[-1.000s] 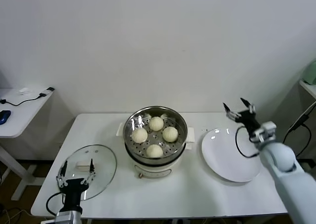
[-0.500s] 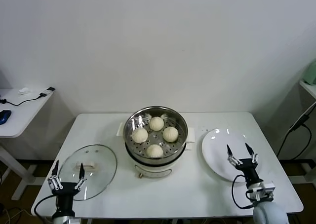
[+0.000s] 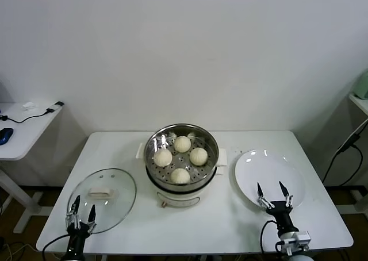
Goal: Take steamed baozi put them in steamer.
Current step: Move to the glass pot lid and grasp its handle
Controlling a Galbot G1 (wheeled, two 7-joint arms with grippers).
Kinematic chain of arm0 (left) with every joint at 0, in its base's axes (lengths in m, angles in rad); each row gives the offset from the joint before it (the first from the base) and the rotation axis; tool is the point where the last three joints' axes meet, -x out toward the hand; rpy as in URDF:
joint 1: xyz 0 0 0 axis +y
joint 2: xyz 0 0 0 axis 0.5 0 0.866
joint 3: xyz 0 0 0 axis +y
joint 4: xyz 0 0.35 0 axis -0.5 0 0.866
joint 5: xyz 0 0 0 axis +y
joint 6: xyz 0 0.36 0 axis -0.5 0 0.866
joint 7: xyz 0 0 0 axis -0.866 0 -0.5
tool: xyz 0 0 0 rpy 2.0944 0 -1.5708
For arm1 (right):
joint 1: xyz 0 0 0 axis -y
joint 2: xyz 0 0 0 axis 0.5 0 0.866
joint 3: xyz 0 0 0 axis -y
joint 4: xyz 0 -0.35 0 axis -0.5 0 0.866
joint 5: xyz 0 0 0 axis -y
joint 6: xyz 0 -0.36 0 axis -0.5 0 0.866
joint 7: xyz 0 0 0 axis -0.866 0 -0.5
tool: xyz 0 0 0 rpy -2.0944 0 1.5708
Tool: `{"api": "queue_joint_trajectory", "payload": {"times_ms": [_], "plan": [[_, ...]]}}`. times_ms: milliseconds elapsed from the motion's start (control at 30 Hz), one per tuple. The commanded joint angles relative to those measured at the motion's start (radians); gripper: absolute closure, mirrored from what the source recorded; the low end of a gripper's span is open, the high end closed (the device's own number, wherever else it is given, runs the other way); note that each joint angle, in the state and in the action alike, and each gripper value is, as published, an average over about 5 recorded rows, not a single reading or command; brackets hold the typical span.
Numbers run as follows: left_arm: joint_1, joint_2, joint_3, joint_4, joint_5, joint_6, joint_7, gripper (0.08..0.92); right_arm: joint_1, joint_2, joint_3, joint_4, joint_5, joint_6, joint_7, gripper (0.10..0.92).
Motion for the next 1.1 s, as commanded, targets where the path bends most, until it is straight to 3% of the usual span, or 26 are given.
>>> {"api": "queue_joint_trajectory", "payload": {"times_ms": [33,500,900,1000,1100], "plan": [[-0.092,0.010,-0.004,0.106,0.200,0.027,-0.032,0.177,-0.039,0.034,0.006,-0.001,-0.012,0.028,0.006,0.203],[-0.217,0.000,0.002,0.187,0.286,0.068,0.005,0.177,-0.069,0.021,0.024,-0.005,0.018,0.049,0.011,0.203],[-0.241,0.011,0.008,0.219,0.292,0.084,0.001,0.178,-0.071,0.023,0.018,-0.028,0.015,0.058,0.010,0.203],[-0.241,0.013,0.007,0.239,0.297,0.090,-0.001,0.218,-0.071,0.023,0.017,-0.030,0.014,0.059,0.007,0.203],[-0.240,0.015,0.007,0.253,0.299,0.096,-0.002,0.311,-0.070,0.023,0.016,-0.031,0.013,0.059,0.004,0.203]]}}
